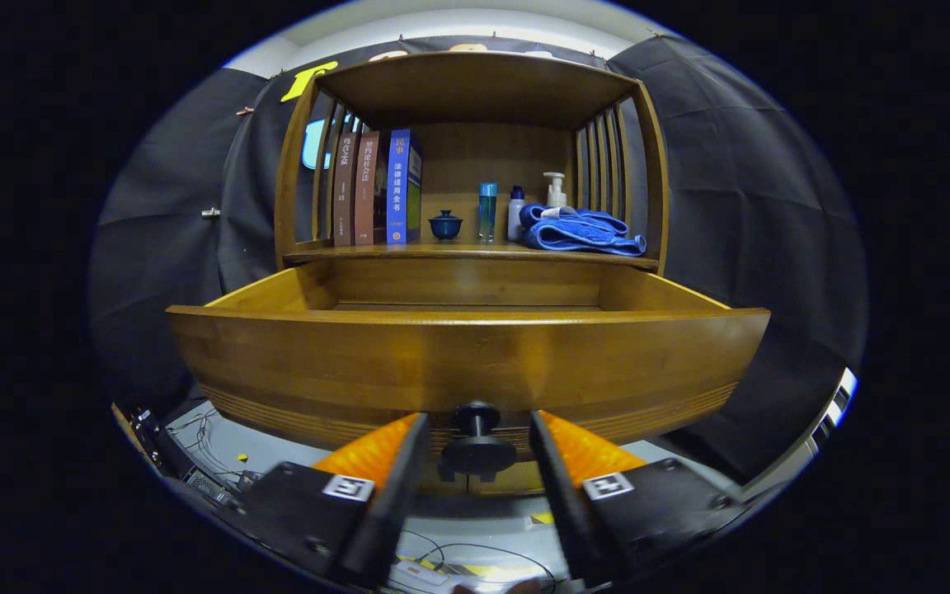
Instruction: Pull open the drawer, take out the items inside it, and place them on the countertop above the cabinet.
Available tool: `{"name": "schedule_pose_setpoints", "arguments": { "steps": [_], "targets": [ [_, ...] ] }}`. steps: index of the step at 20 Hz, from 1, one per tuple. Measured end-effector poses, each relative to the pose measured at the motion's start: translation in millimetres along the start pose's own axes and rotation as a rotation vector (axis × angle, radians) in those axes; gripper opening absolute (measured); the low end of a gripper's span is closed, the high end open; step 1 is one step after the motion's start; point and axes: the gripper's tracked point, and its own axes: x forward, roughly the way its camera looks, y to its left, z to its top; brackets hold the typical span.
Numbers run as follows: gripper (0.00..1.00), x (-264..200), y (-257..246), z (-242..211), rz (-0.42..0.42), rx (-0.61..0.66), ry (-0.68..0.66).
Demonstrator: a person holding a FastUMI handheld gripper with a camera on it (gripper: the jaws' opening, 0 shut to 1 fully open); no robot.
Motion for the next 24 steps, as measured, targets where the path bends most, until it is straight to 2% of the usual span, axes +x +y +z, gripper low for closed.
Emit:
{"name": "schedule_pose_setpoints", "arguments": {
  "steps": [1,2,5,8,10,13,17,20,24],
  "targets": [
    [0.95,-1,-4,6,-0.016,0.013,-0.012],
    [0.98,-4,-5,15,-0.020,0.035,-0.026],
    [0.98,-21,1,54,0.028,0.111,-0.080],
    [0.98,-28,-13,102,0.024,0.063,-0.113],
    [0.98,-23,-7,138,0.066,0.083,-0.112],
    [0.99,0,2,156,0.132,0.102,0.061],
    [0.99,41,10,159,0.163,0.065,0.275],
    [0.99,72,12,138,0.147,-0.015,0.418],
    [1.00,103,26,90,0.145,-0.022,0.635]
  ]
}}
